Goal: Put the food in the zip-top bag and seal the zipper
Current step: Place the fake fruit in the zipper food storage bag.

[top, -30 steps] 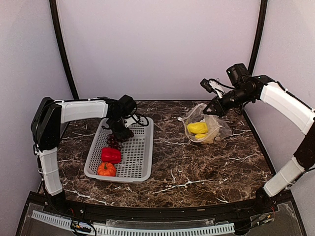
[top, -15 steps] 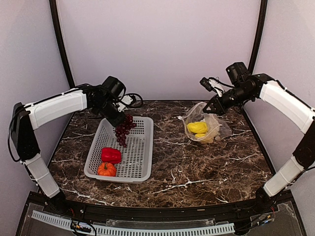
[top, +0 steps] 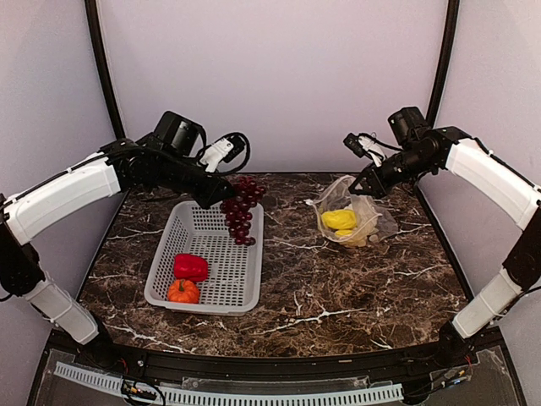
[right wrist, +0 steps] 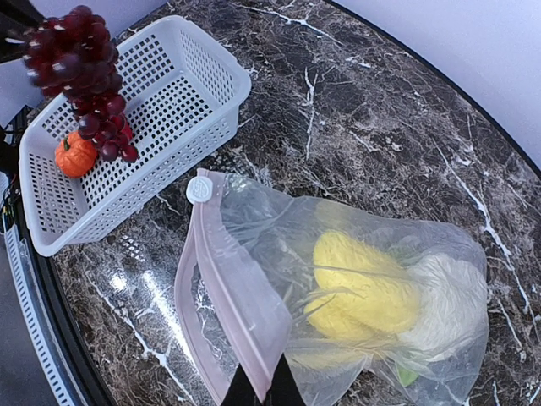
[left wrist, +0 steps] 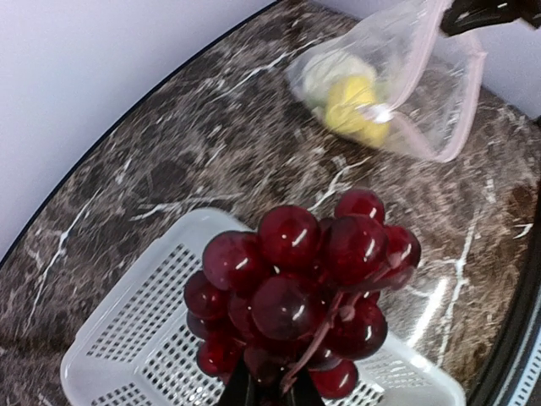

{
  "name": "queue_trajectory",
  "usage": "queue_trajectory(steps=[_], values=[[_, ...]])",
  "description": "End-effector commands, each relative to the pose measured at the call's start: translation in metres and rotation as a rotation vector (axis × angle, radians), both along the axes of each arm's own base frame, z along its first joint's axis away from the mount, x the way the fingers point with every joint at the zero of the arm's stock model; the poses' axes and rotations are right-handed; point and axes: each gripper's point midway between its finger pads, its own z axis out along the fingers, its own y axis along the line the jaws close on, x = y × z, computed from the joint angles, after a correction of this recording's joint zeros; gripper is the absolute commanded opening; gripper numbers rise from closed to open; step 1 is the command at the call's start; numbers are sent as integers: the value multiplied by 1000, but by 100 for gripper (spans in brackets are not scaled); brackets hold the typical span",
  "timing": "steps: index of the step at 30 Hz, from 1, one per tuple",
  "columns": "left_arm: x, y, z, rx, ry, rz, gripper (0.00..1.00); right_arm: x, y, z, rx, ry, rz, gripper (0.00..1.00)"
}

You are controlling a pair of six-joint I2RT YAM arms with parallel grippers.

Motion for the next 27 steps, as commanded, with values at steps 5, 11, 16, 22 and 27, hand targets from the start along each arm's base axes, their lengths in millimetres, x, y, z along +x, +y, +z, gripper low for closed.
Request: queue_trajectory(steps=[5,11,16,22,27], values=[[-57,-66,100,-393,-109,-295,1,5,4,10,34,1,-6,0],[-73,-90,147,-596,-168,-398,1,3,9,19,56,25,5,0],[-83,-105,169,-718,-200,-468,1,-1,10,28,74,30,11,0],[-87,-129,184,-802,-250,-518,1,-5,13,34,99,47,23,0],[-83,-154,183,-857,-252,-539,1,-18,25,54,195,112,65,0]])
